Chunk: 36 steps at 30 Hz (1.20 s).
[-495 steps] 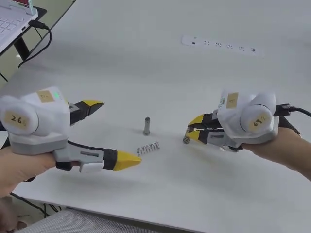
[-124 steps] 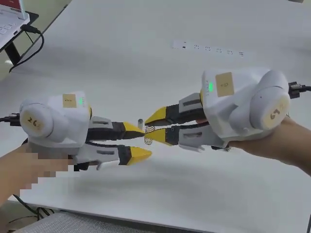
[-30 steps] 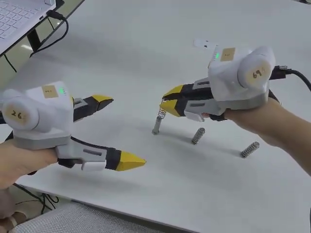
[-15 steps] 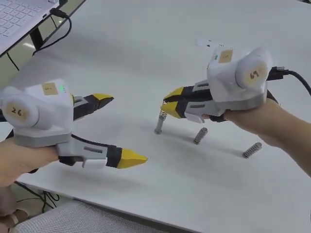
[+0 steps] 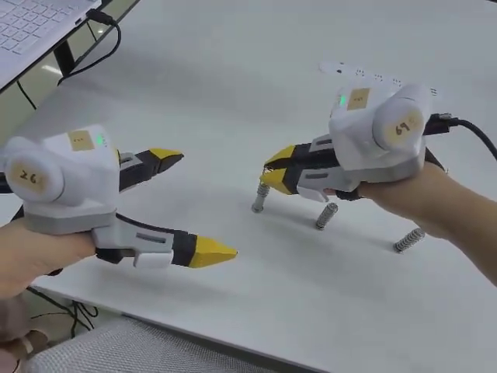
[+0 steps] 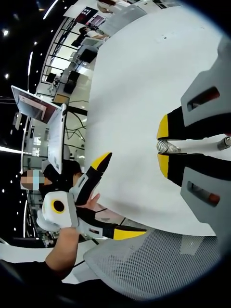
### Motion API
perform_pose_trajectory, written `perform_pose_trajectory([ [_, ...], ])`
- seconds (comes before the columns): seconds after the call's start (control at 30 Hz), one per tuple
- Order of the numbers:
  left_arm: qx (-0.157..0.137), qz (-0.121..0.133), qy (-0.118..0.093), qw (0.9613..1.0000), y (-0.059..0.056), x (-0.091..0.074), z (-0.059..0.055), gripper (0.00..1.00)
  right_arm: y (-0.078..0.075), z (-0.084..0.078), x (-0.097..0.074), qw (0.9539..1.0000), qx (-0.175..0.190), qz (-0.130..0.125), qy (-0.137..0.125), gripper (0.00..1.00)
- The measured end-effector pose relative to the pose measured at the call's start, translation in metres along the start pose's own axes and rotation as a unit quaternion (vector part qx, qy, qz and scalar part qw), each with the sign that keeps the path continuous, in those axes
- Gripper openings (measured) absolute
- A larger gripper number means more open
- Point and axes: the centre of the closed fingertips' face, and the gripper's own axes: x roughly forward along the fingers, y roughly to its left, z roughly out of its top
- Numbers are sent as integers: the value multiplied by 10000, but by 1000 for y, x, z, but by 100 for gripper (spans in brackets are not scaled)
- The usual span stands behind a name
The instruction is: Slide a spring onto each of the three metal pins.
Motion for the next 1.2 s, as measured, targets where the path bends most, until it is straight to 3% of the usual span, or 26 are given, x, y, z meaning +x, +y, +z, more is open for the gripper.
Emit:
perform_pose_trajectory([
  [0.63,-23,39,43,10000,0,-2,-4,96,6,-28,23,9989,-153,28,448,6],
  [1.2,43,-37,40,10000,-2,4,1,96,4,-32,24,9990,-125,-53,428,7],
])
